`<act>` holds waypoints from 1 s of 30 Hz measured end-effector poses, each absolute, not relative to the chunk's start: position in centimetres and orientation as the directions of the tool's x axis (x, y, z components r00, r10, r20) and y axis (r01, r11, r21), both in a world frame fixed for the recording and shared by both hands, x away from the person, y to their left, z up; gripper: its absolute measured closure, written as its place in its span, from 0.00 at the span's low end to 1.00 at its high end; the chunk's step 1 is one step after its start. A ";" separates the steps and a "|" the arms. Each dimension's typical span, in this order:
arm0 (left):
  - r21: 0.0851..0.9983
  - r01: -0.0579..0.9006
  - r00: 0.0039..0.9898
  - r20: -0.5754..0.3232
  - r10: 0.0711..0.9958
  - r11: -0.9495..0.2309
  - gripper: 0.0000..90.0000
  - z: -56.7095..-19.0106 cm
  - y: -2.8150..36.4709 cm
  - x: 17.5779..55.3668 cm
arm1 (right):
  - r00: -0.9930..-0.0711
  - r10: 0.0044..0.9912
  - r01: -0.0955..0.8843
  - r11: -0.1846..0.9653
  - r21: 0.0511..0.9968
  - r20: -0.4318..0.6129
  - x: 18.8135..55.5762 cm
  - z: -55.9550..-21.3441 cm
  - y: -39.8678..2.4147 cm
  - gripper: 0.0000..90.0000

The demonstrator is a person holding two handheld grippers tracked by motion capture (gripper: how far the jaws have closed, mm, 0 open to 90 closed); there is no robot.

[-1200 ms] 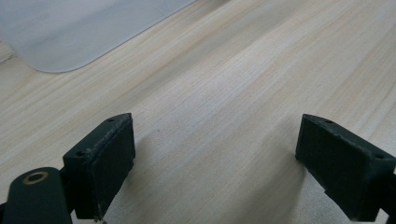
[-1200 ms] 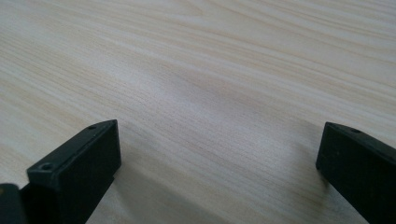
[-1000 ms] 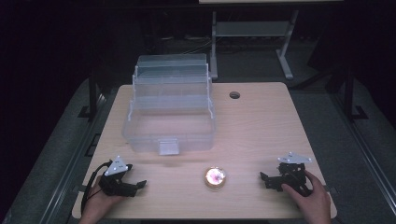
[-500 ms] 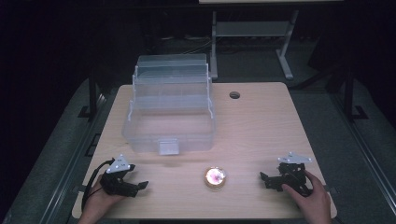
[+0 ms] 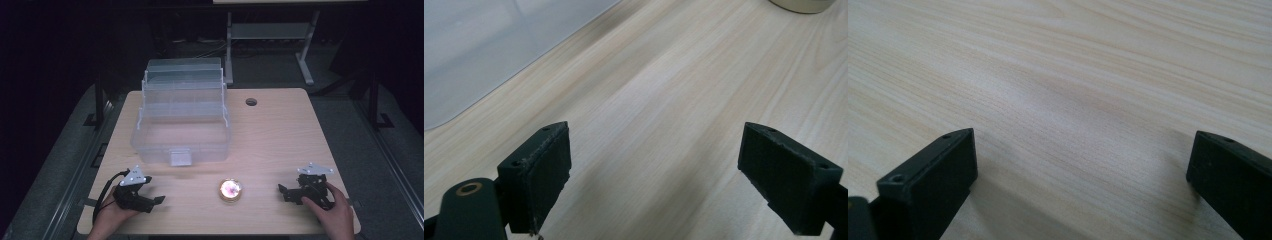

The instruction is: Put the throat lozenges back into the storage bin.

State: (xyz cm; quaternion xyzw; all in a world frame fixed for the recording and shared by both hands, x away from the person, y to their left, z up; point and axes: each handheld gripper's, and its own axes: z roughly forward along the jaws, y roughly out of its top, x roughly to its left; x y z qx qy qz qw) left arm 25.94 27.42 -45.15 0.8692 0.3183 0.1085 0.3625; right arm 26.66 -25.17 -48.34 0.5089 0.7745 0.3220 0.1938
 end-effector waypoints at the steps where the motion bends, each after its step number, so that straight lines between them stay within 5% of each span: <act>1: 0.699 0.474 0.776 -0.043 0.630 -0.536 0.14 -45.1 27.3 25.9 | -0.407 0.913 0.663 0.275 0.696 0.027 26.7 -48.3 -25.2 0.00; 30: 0.708 0.415 0.832 -0.041 0.553 -0.571 0.15 -43.6 23.7 26.3 | -0.407 0.913 0.663 0.275 0.696 0.027 26.7 -48.3 -25.2 0.00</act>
